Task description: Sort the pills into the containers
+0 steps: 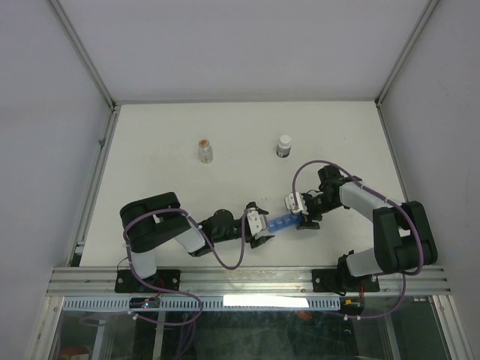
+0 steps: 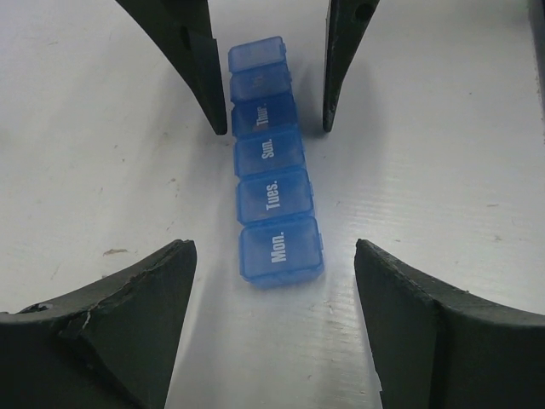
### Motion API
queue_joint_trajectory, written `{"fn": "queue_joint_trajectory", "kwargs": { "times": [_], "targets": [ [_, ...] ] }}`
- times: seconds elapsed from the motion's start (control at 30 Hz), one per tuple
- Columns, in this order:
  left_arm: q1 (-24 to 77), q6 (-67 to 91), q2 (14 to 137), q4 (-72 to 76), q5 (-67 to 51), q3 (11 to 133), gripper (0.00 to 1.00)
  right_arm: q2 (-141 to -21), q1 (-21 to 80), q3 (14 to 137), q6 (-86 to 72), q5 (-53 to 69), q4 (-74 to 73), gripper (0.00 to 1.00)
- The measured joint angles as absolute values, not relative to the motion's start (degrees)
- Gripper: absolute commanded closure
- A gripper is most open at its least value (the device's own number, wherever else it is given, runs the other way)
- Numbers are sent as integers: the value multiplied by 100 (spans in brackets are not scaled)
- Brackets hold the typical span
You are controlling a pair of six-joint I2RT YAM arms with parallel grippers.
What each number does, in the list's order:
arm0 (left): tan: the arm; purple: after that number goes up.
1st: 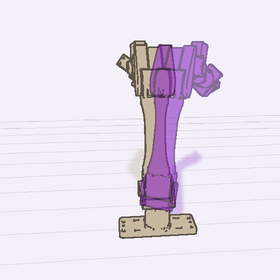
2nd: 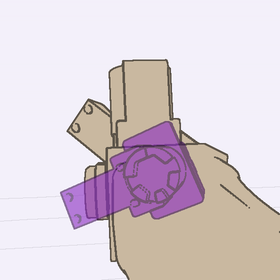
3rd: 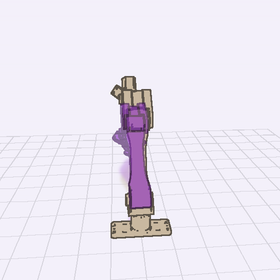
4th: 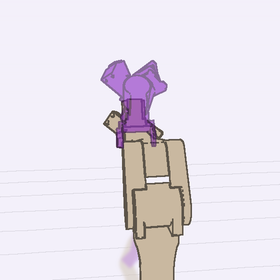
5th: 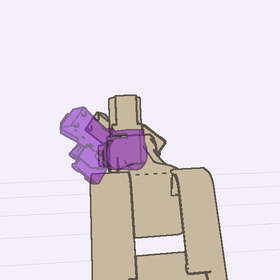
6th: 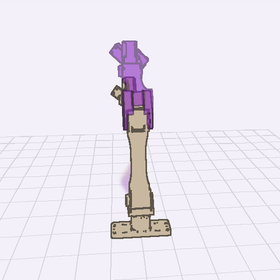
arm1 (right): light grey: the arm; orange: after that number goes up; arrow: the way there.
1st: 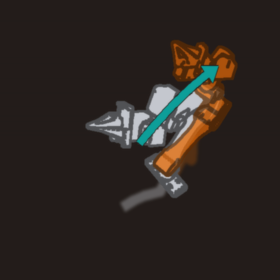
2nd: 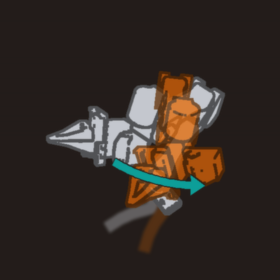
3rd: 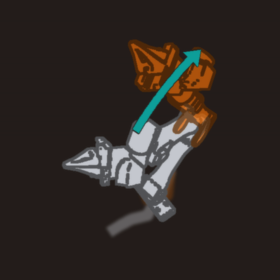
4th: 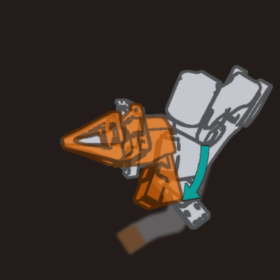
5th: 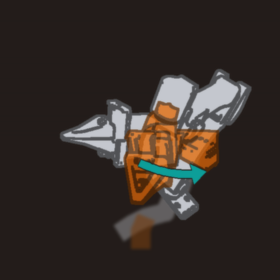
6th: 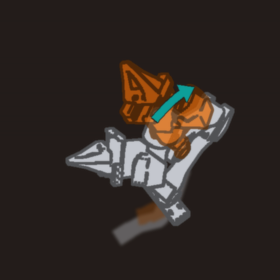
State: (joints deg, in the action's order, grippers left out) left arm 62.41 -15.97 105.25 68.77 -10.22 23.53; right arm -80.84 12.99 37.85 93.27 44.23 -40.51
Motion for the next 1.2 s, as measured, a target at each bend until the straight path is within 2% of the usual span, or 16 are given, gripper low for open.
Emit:
{"fn": "queue_joint_trajectory", "kwargs": {
  "times": [0.2,0.67,0.77,0.97,1.2],
  "targets": [
    [6379,-1612,10687,6436,-624,2563,31,-8125,1396,3791,9299,4460,-4010,47],
    [6383,-1653,10750,6010,-351,2851,40,-8106,1498,3758,9131,4416,-3795,60],
    [6383,-1649,10750,6005,-373,2851,46,-8106,1555,3758,9098,4399,-3741,62],
    [6383,-1597,10748,5961,-458,2851,74,-8058,1623,3715,9024,4364,-3621,66],
    [6381,-1544,10735,5953,-480,2840,79,-7887,1684,3575,8954,4270,-3439,71]
  ]
}}
